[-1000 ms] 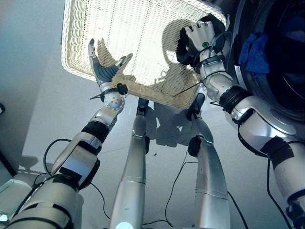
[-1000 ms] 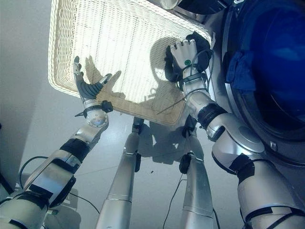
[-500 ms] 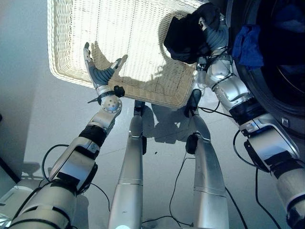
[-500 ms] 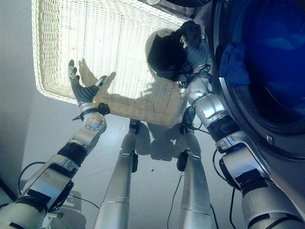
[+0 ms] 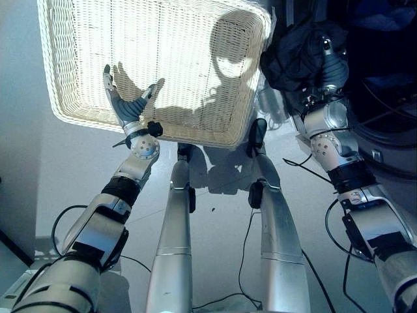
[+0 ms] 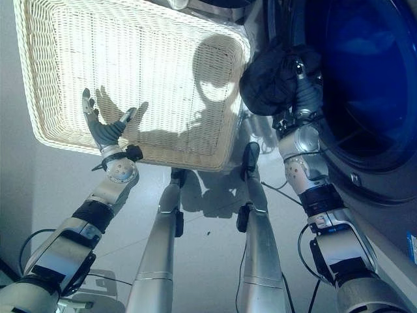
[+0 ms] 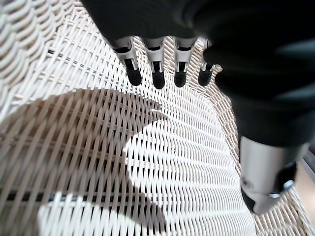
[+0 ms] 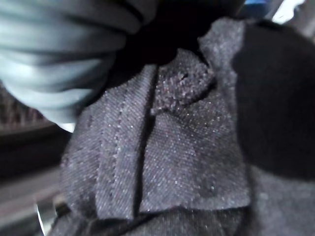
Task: Put the clothes into the washing machine.
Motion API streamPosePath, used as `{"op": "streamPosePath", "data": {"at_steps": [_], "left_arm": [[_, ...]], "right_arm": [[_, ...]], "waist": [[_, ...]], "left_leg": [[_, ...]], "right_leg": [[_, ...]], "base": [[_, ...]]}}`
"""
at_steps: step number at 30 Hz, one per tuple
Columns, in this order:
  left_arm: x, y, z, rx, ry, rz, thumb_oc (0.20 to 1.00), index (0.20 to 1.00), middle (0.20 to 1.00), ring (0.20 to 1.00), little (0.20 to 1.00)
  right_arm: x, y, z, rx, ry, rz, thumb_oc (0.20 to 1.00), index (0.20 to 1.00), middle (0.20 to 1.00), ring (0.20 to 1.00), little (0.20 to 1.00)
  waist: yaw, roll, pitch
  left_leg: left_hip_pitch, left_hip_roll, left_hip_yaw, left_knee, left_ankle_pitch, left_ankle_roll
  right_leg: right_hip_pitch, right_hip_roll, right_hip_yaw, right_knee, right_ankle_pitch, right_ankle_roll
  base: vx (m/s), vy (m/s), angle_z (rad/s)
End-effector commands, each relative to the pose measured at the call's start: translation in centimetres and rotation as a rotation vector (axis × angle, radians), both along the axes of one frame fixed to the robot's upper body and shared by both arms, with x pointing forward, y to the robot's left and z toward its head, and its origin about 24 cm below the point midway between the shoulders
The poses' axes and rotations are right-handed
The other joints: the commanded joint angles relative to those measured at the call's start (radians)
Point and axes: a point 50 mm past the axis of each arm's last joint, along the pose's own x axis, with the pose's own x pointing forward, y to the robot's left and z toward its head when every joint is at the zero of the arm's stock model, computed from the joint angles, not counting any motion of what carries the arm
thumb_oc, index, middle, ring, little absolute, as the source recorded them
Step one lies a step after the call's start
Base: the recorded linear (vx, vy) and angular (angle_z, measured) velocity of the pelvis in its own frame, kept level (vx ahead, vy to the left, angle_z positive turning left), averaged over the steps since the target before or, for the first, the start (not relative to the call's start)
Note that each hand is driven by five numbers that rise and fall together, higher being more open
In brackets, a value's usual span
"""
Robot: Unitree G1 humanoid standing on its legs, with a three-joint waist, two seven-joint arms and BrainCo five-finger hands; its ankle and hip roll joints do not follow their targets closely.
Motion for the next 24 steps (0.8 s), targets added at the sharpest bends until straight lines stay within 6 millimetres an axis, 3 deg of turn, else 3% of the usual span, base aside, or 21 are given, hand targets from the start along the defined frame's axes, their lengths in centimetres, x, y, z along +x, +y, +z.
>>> {"op": "streamPosePath", "data": {"at_steps": [1, 6, 11, 12, 14, 15, 18, 20, 21, 22, 23, 24], "left_arm": [[-0.6, 1.4, 0.6, -0.059, -0.076, 0.026, 1.0, 1.0, 1.0, 1.0, 1.0], [-0.6, 1.8, 0.7, -0.057, -0.074, 0.028, 1.0, 1.0, 1.0, 1.0, 1.0], [-0.2, 1.8, 1.2, -0.054, -0.076, 0.016, 1.0, 1.0, 1.0, 1.0, 1.0], [-0.2, 1.7, 1.1, -0.046, -0.07, 0.009, 1.0, 1.0, 1.0, 1.0, 1.0], [-0.2, 1.7, 1.0, -0.042, -0.069, 0.007, 1.0, 1.0, 1.0, 1.0, 1.0], [-0.5, 2.0, 0.4, -0.03, -0.066, 0.006, 1.0, 1.0, 1.0, 1.0, 1.0], [-1.2, 2.3, -0.7, -0.025, -0.065, 0.007, 1.0, 1.0, 1.0, 1.0, 1.0], [-1.9, 3.0, -1.6, -0.025, -0.058, 0.012, 1.0, 1.0, 1.0, 1.0, 1.0], [-2.1, 3.2, -1.9, -0.026, -0.054, 0.013, 1.0, 1.0, 1.0, 1.0, 1.0], [-2.2, 3.3, -2.0, -0.023, -0.052, 0.011, 1.0, 1.0, 1.0, 1.0, 1.0], [-2.3, 3.3, -2.1, -0.019, -0.049, 0.01, 1.0, 1.0, 1.0, 1.0, 1.0], [-2.3, 3.3, -2.1, -0.019, -0.049, 0.01, 1.0, 1.0, 1.0, 1.0, 1.0]], "right_arm": [[-1.7, -1.5, 2.2, 0.166, -0.215, 0.074, 0.2, 0.2, 0.2, 0.2, 0.2], [-0.5, -3.8, 0.1, 0.321, -0.126, 0.084, 0.2, 0.2, 0.2, 0.2, 0.2], [1.2, -6.5, -2.2, 0.375, 0.143, -0.074, 0.2, 0.2, 0.2, 0.2, 0.2], [0.9, -9.2, -1.0, 0.434, 0.159, -0.221, 0.2, 0.2, 0.2, 0.2, 0.2], [0.7, -10.1, -0.2, 0.444, 0.146, -0.274, 0.2, 0.2, 0.2, 0.2, 0.2], [-0.7, -12.4, 2.1, 0.468, 0.083, -0.422, 0.2, 0.2, 0.2, 0.2, 0.2], [-2.8, -14.0, 5.4, 0.481, -0.009, -0.617, 0.2, 0.2, 0.2, 0.2, 0.2], [-5.4, -15.3, 8.0, 0.519, -0.093, -0.791, 0.206, 0.206, 0.206, 0.206, 0.206], [-6.4, -15.7, 8.8, 0.523, -0.125, -0.858, 0.332, 0.332, 0.332, 0.332, 0.332], [-7.2, -16.1, 9.3, 0.521, -0.146, -0.918, 0.533, 0.533, 0.533, 0.533, 0.533], [-7.7, -16.3, 9.7, 0.524, -0.157, -0.959, 0.605, 0.605, 0.605, 0.605, 0.605], [-7.7, -16.3, 9.7, 0.524, -0.157, -0.959, 0.605, 0.605, 0.605, 0.605, 0.605]], "waist": [[-0.019, 0.055, -0.012], [-0.023, 0.054, -0.012], [-0.017, 0.059, -0.012], [-0.012, 0.064, -0.012], [-0.01, 0.066, -0.012], [-0.001, 0.059, -0.012], [0.002, 0.054, -0.012], [-0.001, 0.04, -0.012], [-0.003, 0.037, -0.012], [-0.005, 0.032, -0.012], [-0.006, 0.03, -0.012], [-0.006, 0.03, -0.012]], "left_leg": [[0.038, -0.094, 0.085, -0.09, 0.052, 0.098], [0.043, -0.088, 0.088, -0.087, 0.048, 0.094], [0.048, -0.087, 0.087, -0.088, 0.047, 0.091], [0.049, -0.084, 0.084, -0.078, 0.039, 0.088], [0.045, -0.081, 0.083, -0.07, 0.034, 0.088], [0.044, -0.08, 0.077, -0.066, 0.03, 0.087], [0.038, -0.08, 0.068, -0.064, 0.024, 0.091], [0.041, -0.081, 0.064, -0.061, 0.019, 0.093], [0.043, -0.081, 0.063, -0.059, 0.018, 0.095], [0.044, -0.081, 0.062, -0.057, 0.017, 0.097], [0.045, -0.083, 0.06, -0.054, 0.017, 0.098], [0.045, -0.083, 0.06, -0.054, 0.017, 0.098]], "right_leg": [[0.059, 0.073, -0.105, 0.026, -0.027, 0.099], [0.067, 0.07, -0.105, 0.024, -0.026, 0.102], [0.072, 0.073, -0.104, 0.015, -0.022, 0.098], [0.076, 0.072, -0.101, 0.015, -0.021, 0.097], [0.074, 0.07, -0.102, 0.019, -0.022, 0.097], [0.078, 0.066, -0.104, 0.02, -0.023, 0.098], [0.08, 0.071, -0.106, 0.014, -0.019, 0.098], [0.091, 0.08, -0.109, 0.006, -0.015, 0.099], [0.095, 0.083, -0.109, 0.006, -0.014, 0.098], [0.099, 0.086, -0.109, 0.005, -0.016, 0.097], [0.102, 0.088, -0.107, 0.004, -0.016, 0.096], [0.102, 0.088, -0.107, 0.004, -0.016, 0.096]], "base": [[0.0, 0.0, 0.0], [0.0, -0.002, -0.01], [0.0, -0.004, -0.03], [0.01, -0.017, -0.06], [0.01, -0.008, -0.02], [0.0, 0.0, 0.0], [0.0, -0.025, 0.0], [-0.01, -0.016, 0.0], [0.0, 0.0, 0.0], [0.0, 0.0, 0.0], [0.0, 0.0, 0.0], [0.0, 0.0, 0.0]]}}
